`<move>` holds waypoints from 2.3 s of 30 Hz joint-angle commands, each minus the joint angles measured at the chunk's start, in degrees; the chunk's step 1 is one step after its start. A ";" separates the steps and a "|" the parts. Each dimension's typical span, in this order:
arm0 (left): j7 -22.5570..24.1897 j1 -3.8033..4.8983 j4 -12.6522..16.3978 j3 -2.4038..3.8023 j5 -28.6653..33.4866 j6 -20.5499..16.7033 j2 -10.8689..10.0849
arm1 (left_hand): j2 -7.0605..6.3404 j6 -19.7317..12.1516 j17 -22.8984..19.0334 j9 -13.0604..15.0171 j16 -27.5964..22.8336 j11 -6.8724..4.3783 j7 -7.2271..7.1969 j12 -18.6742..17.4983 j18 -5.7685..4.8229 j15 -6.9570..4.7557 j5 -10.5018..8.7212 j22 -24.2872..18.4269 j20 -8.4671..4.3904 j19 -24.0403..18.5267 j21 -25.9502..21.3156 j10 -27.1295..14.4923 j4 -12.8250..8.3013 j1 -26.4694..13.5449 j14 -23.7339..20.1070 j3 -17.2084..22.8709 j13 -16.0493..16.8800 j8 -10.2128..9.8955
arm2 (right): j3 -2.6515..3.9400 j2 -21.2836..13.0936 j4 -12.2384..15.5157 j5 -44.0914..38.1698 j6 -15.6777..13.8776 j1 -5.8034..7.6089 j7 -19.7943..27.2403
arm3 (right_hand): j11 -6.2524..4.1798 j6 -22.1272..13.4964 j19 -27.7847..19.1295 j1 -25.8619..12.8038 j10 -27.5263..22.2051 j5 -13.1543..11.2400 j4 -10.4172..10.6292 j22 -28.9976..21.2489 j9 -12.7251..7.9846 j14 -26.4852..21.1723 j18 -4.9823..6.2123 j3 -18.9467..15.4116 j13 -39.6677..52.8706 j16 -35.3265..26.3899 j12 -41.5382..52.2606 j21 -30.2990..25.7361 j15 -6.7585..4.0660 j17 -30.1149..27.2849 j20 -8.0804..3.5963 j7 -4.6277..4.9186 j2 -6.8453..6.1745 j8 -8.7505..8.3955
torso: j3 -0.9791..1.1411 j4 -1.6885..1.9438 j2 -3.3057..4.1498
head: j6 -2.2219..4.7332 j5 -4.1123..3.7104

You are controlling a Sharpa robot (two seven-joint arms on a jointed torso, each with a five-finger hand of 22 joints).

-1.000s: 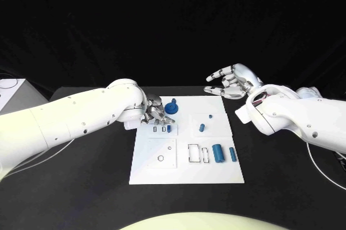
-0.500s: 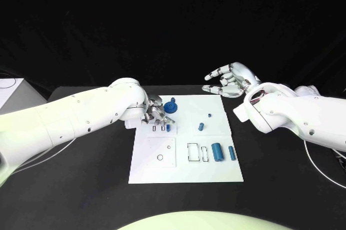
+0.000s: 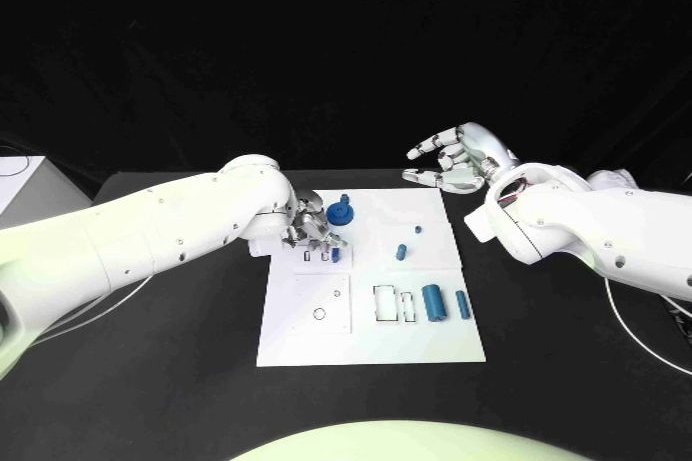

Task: Assemble the parts on the task board

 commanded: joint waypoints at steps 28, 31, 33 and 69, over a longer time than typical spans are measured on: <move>0.06 -0.54 -1.26 -0.19 1.86 1.63 1.18 | 1.45 -0.04 2.10 1.24 0.92 -0.34 -0.29 1.66 -0.44 -0.05 0.06 0.70 -0.20 0.54 0.71 0.39 -0.10 3.49 1.11 2.12 1.28 0.69 | 0.03 0.48 -0.12 -0.34 1.04 0.02 -0.06 | 0.39 -0.55 3.32 -0.58 1.59 0.32 0.26 11.86 0.06 5.10 1.03 0.00 11.27 -0.52 -0.52 -0.69 0.34 12.31 0.25 -0.08 -0.17 0.46 | 0.12 0.04 -0.03 | -0.22 -0.16; 0.09 -0.54 -1.30 -0.20 2.07 1.50 1.18 | 2.03 -0.05 2.27 1.63 1.00 -0.49 -0.43 1.81 -0.42 -0.17 -0.11 0.74 -0.29 0.47 0.78 0.40 -0.10 4.89 1.18 3.41 1.32 0.70 | 0.03 0.48 -0.13 -0.39 1.09 0.02 -0.11 | 0.37 -0.55 3.28 -0.65 1.60 0.36 0.26 11.80 0.07 5.06 1.05 0.01 11.26 -0.58 -0.52 -0.78 0.33 12.22 0.24 -0.09 -0.10 0.53 | 0.11 0.02 0.00 | -0.25 -0.20; 0.11 -0.54 -1.31 -0.20 2.28 1.41 1.20 | 2.23 -0.09 2.35 1.96 1.03 -0.57 -0.52 1.88 -0.44 -0.24 -0.12 0.84 -0.35 0.46 0.86 0.36 -0.17 5.98 1.20 4.56 1.30 0.69 | 0.03 0.49 -0.14 -0.41 1.13 0.02 -0.13 | 0.37 -0.55 3.28 -0.65 1.60 0.36 0.26 11.80 0.07 5.06 1.05 0.01 11.26 -0.58 -0.52 -0.78 0.33 12.22 0.24 -0.09 -0.10 0.53 | 0.11 0.03 -0.01 | -0.27 -0.18; 1.24 -0.36 4.35 0.38 6.45 -8.75 -4.39 | -7.00 4.52 13.40 11.17 4.22 -3.18 -2.81 6.73 -2.03 -2.81 20.18 9.33 -2.84 7.29 5.33 11.33 -15.39 4.24 6.92 34.19 8.01 3.25 | 0.02 0.20 -0.29 -0.54 1.37 0.02 -0.37 | 0.35 -0.54 3.26 -0.77 1.69 0.45 0.26 11.77 0.10 5.05 1.07 0.01 11.32 -0.60 -0.42 -0.85 0.31 12.19 0.22 -0.11 0.00 0.66 | 0.15 0.23 -0.09 | -0.45 0.58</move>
